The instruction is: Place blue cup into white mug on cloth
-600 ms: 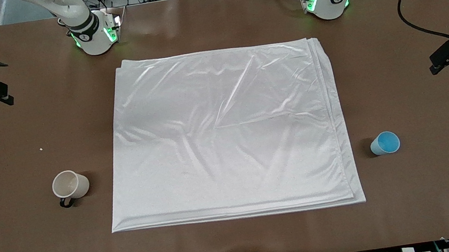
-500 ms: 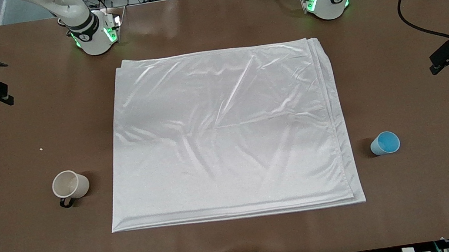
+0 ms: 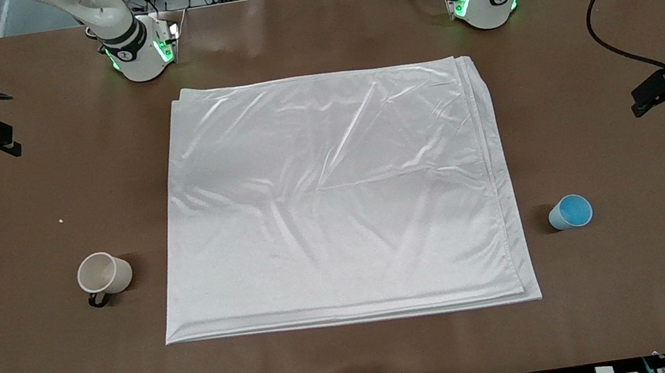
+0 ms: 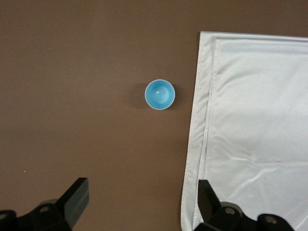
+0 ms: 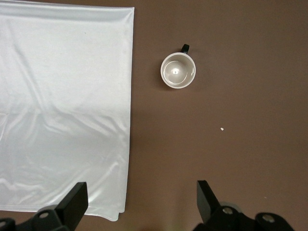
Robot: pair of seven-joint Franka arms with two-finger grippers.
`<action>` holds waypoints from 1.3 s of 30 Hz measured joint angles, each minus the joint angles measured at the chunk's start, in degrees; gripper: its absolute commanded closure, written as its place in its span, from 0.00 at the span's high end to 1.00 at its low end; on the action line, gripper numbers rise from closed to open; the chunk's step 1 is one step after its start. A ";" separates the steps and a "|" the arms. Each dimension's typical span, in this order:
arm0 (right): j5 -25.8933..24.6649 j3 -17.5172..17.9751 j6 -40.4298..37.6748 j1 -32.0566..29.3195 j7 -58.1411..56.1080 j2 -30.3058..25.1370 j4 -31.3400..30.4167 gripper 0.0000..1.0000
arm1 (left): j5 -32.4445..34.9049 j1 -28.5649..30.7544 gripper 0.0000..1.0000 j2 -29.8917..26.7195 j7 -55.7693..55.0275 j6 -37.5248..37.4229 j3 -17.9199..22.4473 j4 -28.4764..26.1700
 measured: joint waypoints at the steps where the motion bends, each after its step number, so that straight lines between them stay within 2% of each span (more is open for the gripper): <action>1: -0.01 -0.02 0.09 -0.02 0.00 0.17 -0.04 1.00 | 0.00 0.04 1.00 0.59 0.00 0.35 0.00 -0.03; 11: -0.07 -0.57 2.23 -0.99 0.00 4.26 -0.22 1.00 | 0.00 0.54 1.00 10.12 0.00 7.74 0.02 -0.48; 20: -0.16 -0.86 7.99 -2.46 1.61 12.25 -0.51 1.00 | 0.00 1.79 1.00 18.57 0.00 14.19 0.05 -0.52; 29: -0.17 -0.96 17.57 -3.86 2.93 21.28 -0.29 1.00 | 0.08 1.99 1.00 23.01 0.04 19.17 0.02 -2.28; 39: -0.13 -1.03 27.66 -5.30 3.33 28.84 -0.02 1.00 | 0.08 2.07 1.00 27.08 0.04 24.85 0.05 -3.11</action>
